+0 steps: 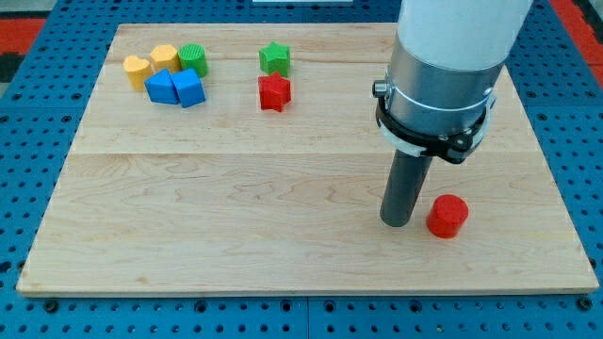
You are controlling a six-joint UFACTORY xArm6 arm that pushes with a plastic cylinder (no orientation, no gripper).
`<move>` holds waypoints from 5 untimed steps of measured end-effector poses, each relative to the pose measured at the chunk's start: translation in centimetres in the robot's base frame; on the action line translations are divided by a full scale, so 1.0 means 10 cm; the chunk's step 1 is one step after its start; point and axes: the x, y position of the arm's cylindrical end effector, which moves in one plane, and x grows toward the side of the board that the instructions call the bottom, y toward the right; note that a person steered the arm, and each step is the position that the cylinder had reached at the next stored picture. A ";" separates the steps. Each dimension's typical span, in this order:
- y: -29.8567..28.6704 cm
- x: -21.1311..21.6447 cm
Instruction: Push the red circle slightly towards the bottom right corner
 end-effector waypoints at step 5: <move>0.28 -0.14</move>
